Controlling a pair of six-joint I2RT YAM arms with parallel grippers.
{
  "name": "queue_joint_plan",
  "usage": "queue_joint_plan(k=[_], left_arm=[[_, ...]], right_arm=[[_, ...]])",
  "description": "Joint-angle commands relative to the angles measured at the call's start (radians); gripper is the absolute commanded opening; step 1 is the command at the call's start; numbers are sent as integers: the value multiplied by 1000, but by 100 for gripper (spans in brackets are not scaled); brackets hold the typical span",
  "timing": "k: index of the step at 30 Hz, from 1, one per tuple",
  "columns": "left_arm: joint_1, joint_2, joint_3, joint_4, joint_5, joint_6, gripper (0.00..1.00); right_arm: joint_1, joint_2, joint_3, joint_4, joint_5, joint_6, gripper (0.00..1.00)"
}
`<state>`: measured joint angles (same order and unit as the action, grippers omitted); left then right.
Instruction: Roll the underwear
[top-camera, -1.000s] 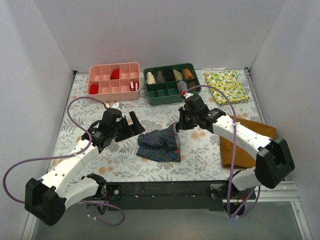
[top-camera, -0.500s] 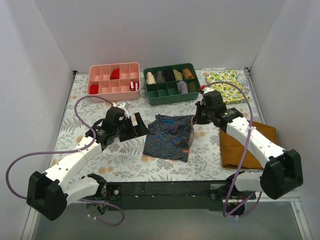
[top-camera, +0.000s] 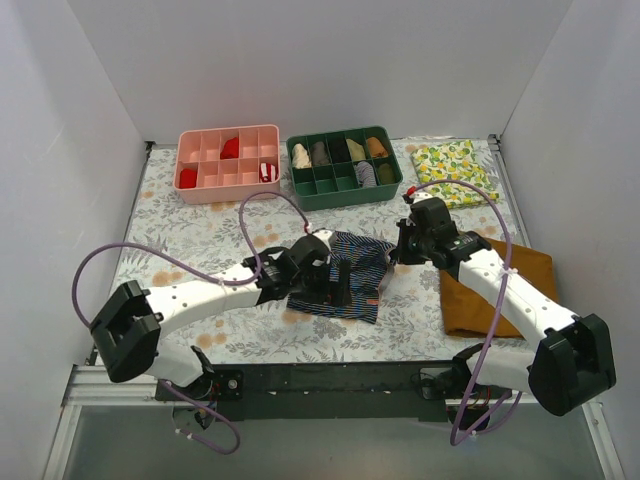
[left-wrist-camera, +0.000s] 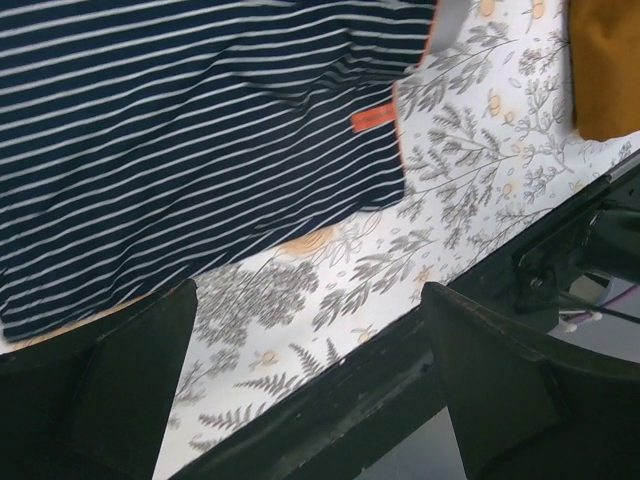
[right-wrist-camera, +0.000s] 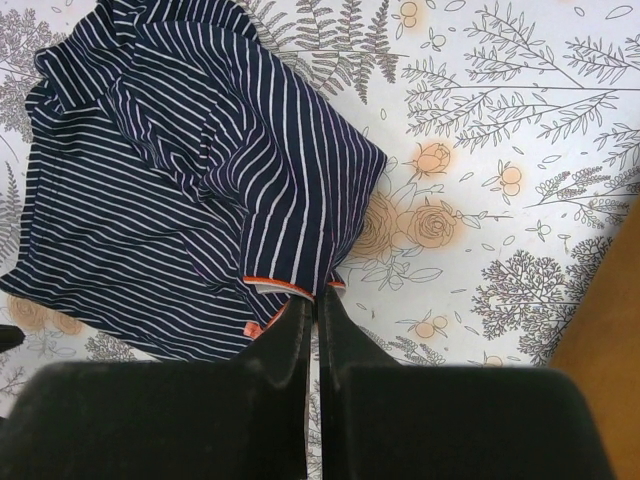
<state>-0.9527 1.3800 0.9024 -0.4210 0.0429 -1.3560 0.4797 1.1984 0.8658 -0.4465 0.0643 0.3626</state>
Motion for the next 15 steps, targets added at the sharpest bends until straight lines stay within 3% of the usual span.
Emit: queue_joint_plan(k=[1,6,15], left_arm=[[-80,79,116,-2,-141,8,90],[-156,180,158,-13,-242,-14,80],[-207,304,249,-9,-271,-31,79]], right_arm=[[-1,10,-5,11,-1,-7,1],[-1,6,-16,17,2,-8,1],[-13,-7,-21,15,8,4,1]])
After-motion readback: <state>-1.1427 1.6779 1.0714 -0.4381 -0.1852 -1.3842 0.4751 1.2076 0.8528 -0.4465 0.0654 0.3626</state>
